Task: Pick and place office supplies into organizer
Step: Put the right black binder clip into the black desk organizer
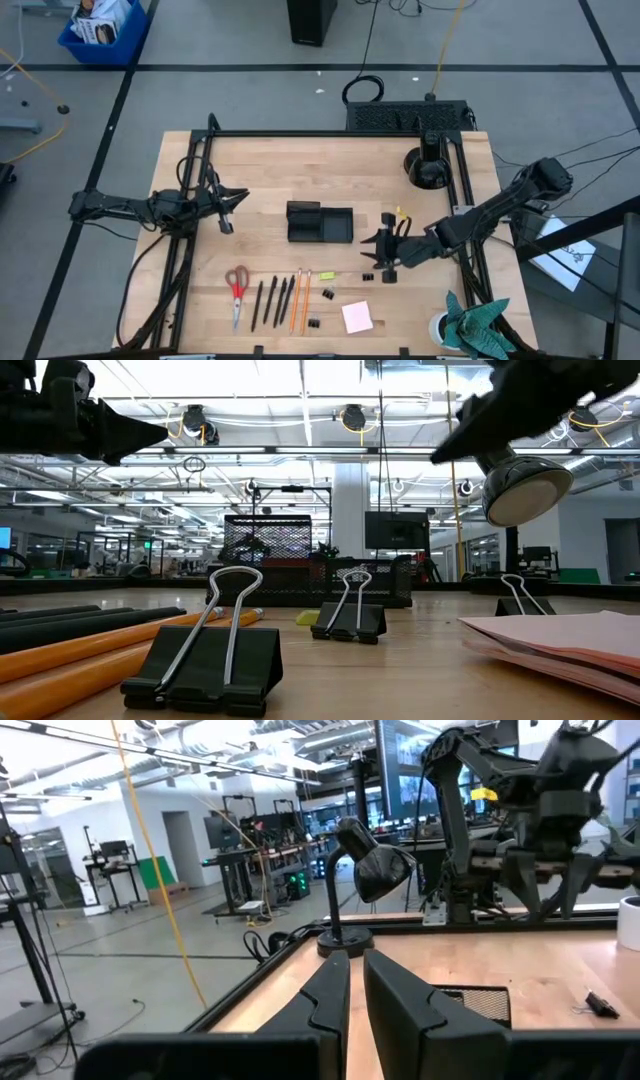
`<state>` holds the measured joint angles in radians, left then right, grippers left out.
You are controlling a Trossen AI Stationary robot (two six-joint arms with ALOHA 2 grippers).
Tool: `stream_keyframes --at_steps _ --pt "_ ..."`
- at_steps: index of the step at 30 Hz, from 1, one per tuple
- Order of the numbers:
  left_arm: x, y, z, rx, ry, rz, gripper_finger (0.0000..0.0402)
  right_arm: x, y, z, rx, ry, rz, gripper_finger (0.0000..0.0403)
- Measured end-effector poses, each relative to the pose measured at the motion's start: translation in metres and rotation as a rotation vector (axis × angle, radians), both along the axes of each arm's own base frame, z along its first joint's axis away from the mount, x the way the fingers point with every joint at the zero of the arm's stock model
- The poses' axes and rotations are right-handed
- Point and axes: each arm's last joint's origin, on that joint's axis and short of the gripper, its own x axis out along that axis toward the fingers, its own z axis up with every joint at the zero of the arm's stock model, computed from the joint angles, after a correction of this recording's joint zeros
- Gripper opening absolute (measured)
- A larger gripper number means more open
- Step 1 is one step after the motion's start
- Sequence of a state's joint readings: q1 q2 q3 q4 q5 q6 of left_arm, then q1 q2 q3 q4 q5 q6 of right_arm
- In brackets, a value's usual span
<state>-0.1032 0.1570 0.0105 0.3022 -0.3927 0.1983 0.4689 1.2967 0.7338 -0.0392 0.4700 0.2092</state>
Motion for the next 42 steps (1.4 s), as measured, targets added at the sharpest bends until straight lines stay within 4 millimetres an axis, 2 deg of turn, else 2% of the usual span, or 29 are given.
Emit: stream_keyframes --at_steps 5,11,22,28,42 --pt "0.0 0.0 0.0 0.004 0.004 0.001 0.0042 -0.007 0.006 -0.007 0.038 0.046 -0.007 0.0126" --pt "0.0 0.0 -0.001 0.012 0.011 0.002 0.0042 -0.01 0.013 -0.011 0.191 0.118 0.09 0.0128" --pt "0.0 0.0 -0.001 0.011 0.01 0.002 0.0042 -0.022 0.001 -0.037 0.281 0.173 -0.065 0.0183" --pt "0.0 0.0 -0.001 0.009 0.008 0.002 0.0042 -0.02 0.004 -0.047 0.352 0.083 -0.012 0.0187" --pt "0.0 0.0 -0.001 0.006 0.007 0.002 0.0042 -0.012 0.007 -0.075 0.355 0.159 -0.009 0.0198"
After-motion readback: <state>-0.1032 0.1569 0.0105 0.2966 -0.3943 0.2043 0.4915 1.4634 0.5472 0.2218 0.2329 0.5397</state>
